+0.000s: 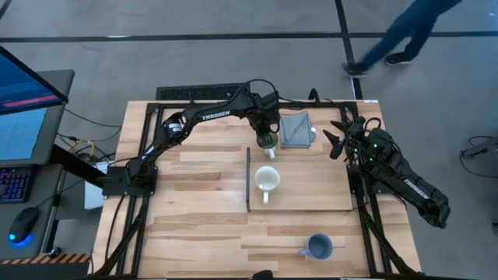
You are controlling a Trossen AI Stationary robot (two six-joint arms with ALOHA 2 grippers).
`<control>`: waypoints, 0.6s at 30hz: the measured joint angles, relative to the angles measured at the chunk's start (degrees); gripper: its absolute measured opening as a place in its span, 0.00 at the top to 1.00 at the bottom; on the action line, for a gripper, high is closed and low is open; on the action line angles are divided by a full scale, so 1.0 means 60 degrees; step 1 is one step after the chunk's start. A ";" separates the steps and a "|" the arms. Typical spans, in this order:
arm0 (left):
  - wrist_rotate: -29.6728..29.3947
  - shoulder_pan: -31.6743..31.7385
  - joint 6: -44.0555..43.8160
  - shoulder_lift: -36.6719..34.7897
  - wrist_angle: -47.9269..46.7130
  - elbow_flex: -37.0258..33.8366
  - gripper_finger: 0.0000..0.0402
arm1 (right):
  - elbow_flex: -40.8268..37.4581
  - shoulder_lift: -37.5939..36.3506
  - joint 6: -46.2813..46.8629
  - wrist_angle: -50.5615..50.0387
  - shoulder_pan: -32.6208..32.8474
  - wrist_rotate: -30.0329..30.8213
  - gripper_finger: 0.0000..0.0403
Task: Stack small to large cups/mugs on shelf
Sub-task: Put the green mug on the shelf
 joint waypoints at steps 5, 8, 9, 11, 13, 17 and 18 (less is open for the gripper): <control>-0.0004 0.0000 0.0153 -0.0004 0.0004 0.0000 0.94 | 0.0000 0.0000 0.0000 -0.0003 0.0000 0.0004 0.35; -0.0004 0.0000 0.0139 -0.0004 0.0015 0.0000 0.94 | 0.0000 0.0000 0.0002 -0.0004 0.0000 0.0004 0.35; -0.0004 0.0000 0.0139 -0.0006 0.0008 0.0000 0.94 | 0.0000 0.0000 0.0002 -0.0002 0.0000 0.0004 0.35; -0.0005 0.0000 0.0135 -0.0007 0.0002 0.0000 0.93 | 0.0000 0.0000 0.0000 -0.0001 0.0000 0.0004 0.35; -0.0006 0.0000 0.0132 -0.0007 0.0000 0.0000 0.93 | 0.0000 0.0000 0.0004 0.0000 0.0000 0.0004 0.35; -0.0004 0.0000 0.0125 -0.0011 0.0000 0.0000 0.93 | 0.0000 0.0000 0.0004 -0.0004 0.0000 0.0004 0.35; -0.0001 0.0000 0.0121 -0.0011 0.0000 0.0000 0.92 | 0.0000 0.0000 0.0004 -0.0004 0.0000 0.0004 0.35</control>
